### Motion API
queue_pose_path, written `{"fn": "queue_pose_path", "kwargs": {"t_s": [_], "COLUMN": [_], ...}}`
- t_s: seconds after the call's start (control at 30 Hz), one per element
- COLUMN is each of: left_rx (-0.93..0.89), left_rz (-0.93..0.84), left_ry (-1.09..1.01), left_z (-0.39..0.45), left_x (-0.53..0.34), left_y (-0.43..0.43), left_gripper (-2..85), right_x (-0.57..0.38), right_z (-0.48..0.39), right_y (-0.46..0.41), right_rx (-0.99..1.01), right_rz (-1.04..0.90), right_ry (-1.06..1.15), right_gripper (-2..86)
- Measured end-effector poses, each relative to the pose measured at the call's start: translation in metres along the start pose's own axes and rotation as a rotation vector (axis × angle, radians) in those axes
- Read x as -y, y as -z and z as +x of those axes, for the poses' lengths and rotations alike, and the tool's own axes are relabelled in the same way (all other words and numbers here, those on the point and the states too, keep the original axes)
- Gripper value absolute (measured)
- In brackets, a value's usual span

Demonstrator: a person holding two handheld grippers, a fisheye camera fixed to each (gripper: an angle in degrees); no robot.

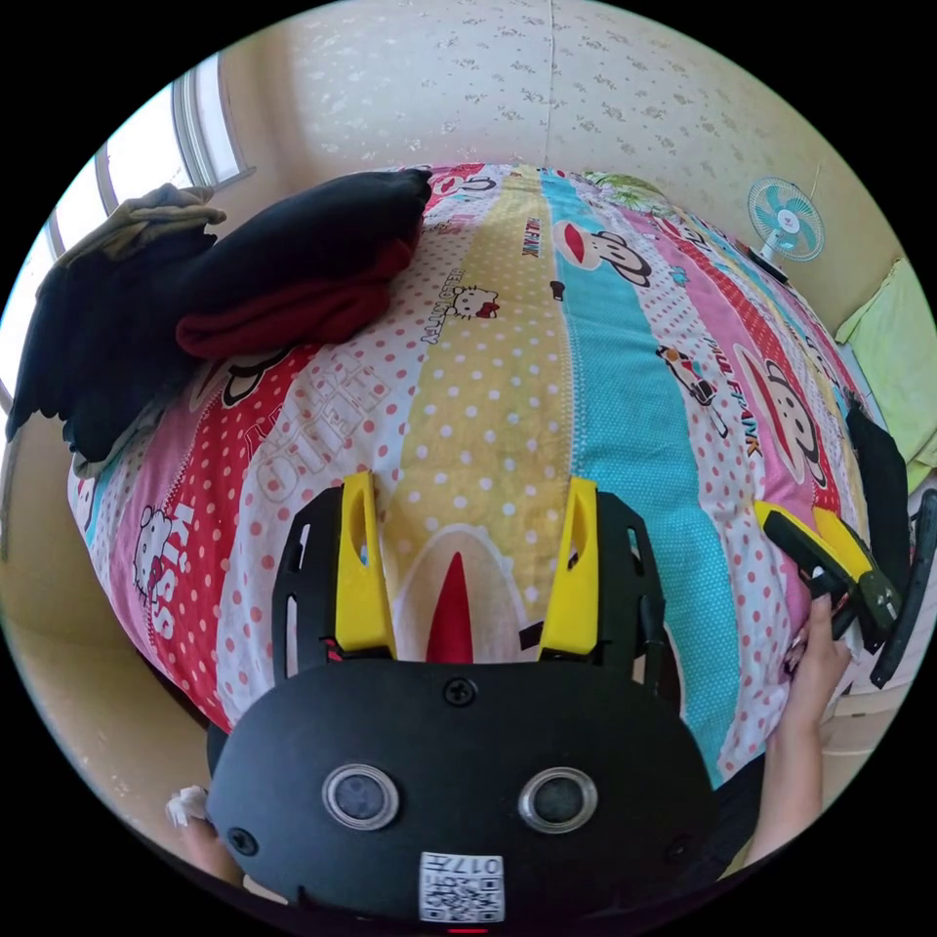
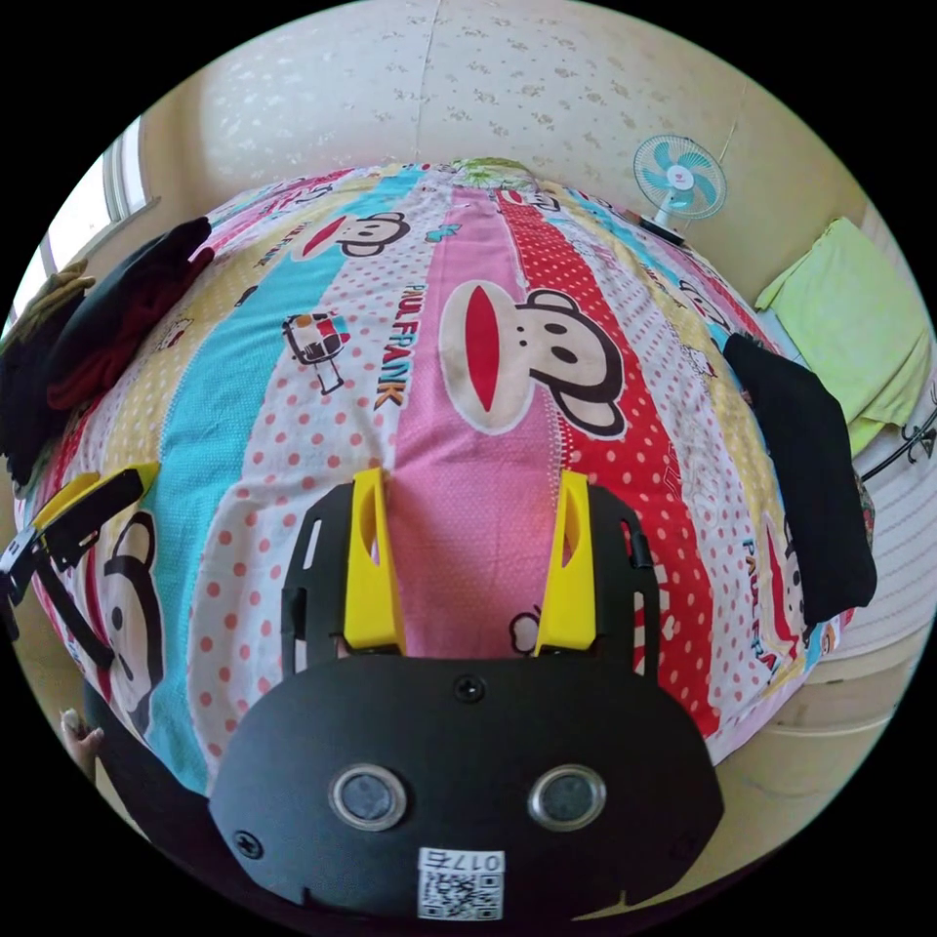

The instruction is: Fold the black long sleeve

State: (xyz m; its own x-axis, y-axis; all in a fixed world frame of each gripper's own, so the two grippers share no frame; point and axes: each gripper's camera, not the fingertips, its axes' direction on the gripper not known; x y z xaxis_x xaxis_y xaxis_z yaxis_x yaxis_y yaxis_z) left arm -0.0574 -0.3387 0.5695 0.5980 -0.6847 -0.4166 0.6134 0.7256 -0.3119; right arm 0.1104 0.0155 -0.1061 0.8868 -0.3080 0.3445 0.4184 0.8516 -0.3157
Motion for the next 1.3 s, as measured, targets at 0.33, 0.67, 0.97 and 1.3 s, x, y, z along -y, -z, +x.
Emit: {"fn": "queue_pose_path", "kwargs": {"t_s": [0.33,0.67,0.97,1.3], "left_rx": [0.0,0.0,0.0,0.0], "left_rz": [0.001,0.004,0.004,0.004], "left_ry": [0.001,0.002,0.002,0.003], "left_z": [-0.001,0.0,0.003,0.007], "left_x": [0.001,0.001,0.001,0.001], "left_y": [0.0,0.0,0.001,0.002], "left_gripper": [25.5,25.4,25.3,25.4], "right_x": [0.006,0.007,0.016,0.019], "right_z": [0.013,0.017,0.028,0.03], "right_y": [-0.001,0.008,-0.002,0.0], "right_rx": [0.004,0.033,0.076,0.08], "right_rz": [-0.023,-0.011,-0.076,-0.078], "right_ry": [-0.018,0.026,0.011,0.009], "right_gripper": [23.8,29.1,30.5,30.5]}}
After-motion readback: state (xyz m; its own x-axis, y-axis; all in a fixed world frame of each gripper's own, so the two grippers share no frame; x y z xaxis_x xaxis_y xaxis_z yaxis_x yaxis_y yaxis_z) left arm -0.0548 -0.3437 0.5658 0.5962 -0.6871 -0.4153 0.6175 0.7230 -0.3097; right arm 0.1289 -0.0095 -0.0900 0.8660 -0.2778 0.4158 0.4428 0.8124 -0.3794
